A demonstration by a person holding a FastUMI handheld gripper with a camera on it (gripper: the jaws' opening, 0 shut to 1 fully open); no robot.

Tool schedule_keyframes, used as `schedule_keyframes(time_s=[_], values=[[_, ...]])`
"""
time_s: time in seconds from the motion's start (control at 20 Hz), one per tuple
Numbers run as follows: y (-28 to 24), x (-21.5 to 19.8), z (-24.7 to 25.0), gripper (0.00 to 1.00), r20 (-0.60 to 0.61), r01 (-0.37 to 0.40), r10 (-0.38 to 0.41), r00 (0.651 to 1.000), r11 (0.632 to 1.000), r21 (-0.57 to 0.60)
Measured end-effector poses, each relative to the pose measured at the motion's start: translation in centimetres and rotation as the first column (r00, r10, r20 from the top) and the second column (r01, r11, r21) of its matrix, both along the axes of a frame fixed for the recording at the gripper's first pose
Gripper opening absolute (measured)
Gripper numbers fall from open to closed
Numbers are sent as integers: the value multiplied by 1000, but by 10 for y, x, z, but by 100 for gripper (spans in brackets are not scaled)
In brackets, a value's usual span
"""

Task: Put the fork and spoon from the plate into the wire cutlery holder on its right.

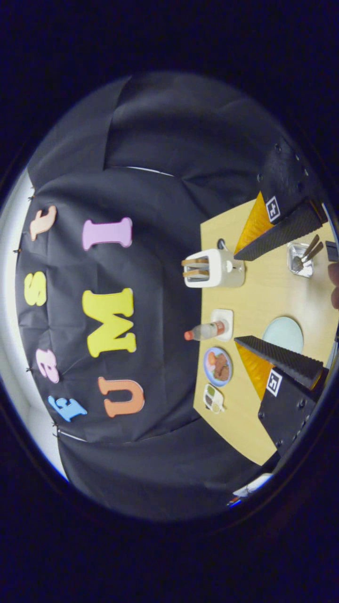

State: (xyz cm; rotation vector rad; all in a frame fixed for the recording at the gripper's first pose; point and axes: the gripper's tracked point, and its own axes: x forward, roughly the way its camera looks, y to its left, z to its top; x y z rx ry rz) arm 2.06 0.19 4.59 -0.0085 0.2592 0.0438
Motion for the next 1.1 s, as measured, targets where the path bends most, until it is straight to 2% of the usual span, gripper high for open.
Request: schedule_keyframes(time_s=[0.15,0.3,0.65,1.1], values=[[4,-12,29,97,144,20,-18,989,1000,-14],[4,-23,40,97,222,50,-47,974,999,-10],[2,-41,40,97,286,89,-95,953,995,34],[3,-38,22,97,278,112,-124,952,992,59]])
